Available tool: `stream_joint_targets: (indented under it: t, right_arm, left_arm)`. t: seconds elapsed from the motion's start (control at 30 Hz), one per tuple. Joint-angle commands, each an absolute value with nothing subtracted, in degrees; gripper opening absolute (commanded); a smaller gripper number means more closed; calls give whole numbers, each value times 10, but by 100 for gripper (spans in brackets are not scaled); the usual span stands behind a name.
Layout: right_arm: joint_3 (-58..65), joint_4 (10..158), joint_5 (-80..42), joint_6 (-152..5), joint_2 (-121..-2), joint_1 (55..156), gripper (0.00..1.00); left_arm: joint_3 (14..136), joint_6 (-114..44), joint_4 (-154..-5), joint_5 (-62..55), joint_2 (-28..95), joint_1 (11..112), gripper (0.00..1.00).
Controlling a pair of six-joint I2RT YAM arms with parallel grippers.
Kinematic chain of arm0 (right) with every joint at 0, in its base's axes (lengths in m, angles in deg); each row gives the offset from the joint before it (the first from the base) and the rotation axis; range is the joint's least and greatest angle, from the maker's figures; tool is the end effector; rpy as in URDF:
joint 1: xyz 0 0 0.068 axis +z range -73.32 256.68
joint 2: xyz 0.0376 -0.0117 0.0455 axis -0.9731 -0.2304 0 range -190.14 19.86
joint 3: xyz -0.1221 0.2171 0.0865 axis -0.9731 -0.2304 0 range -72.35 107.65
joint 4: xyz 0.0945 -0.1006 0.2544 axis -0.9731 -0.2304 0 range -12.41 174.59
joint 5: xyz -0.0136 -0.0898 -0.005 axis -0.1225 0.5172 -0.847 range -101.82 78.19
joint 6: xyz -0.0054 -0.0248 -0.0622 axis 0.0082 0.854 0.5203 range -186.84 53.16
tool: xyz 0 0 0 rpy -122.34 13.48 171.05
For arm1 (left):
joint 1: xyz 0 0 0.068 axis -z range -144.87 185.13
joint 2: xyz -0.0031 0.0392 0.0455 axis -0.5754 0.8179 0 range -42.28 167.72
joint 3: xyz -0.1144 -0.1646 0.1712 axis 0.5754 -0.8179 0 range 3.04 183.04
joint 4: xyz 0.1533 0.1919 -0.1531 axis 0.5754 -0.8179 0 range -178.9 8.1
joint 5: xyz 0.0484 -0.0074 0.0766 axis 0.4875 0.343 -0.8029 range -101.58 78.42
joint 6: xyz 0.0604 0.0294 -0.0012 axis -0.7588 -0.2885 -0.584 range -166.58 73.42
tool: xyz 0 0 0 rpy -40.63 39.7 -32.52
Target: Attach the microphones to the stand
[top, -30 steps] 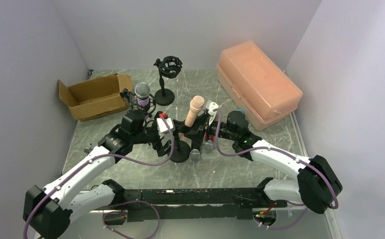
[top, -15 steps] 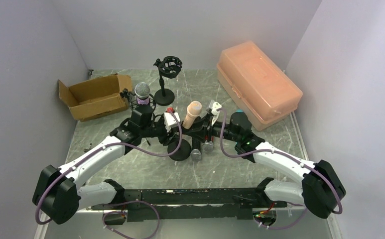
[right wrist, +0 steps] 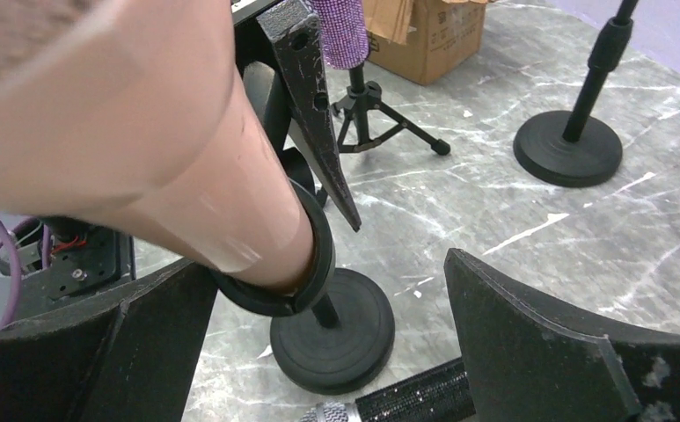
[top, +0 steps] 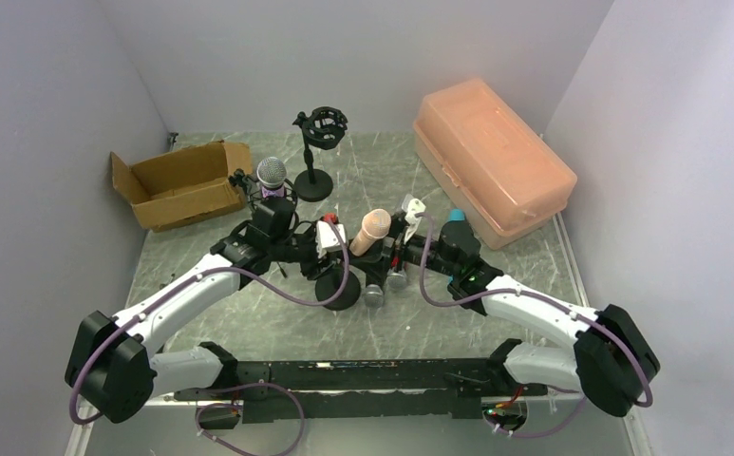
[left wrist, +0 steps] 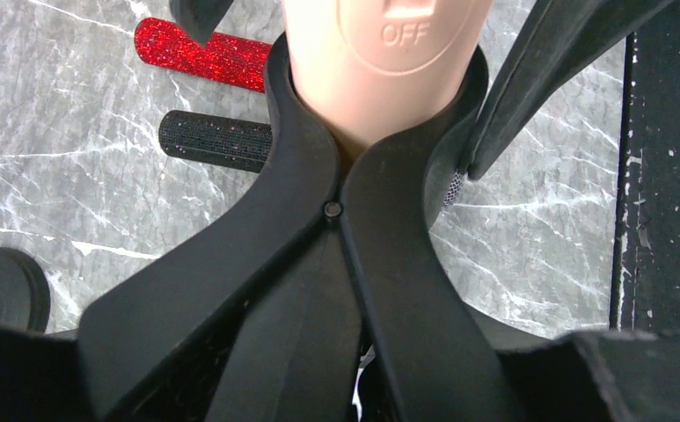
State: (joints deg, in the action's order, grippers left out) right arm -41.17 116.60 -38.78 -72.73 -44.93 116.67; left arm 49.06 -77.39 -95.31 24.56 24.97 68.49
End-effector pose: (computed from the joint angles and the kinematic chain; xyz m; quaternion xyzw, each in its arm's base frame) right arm 0.2107 0.2084 0.2383 -0.3598 0.6190 0.4181 0.5591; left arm 0.2297 -0.1892 0.2379 0.5693 0.6368 -0.2844 0.4354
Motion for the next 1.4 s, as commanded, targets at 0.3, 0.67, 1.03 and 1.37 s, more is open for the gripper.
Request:
stream_joint_targets:
  t: [0.3, 0.67, 1.03, 1.37]
  right_arm:
    - [-359, 1273, -424, -765, -531, 1183, 44]
    - [-255, 991, -392, -717, -471, 1183, 0]
    - [-230, 916, -357, -723, -478, 1183, 0]
    - [-203, 918, -355, -750, -512, 1193, 0]
  left_arm:
    - [542, -813, -1001, 301, 257, 693, 0]
    - [498, -891, -1014, 193, 235, 707, 0]
    - [484, -932, -997, 46, 240, 727, 0]
    - [537, -849, -1096, 93, 202, 718, 99]
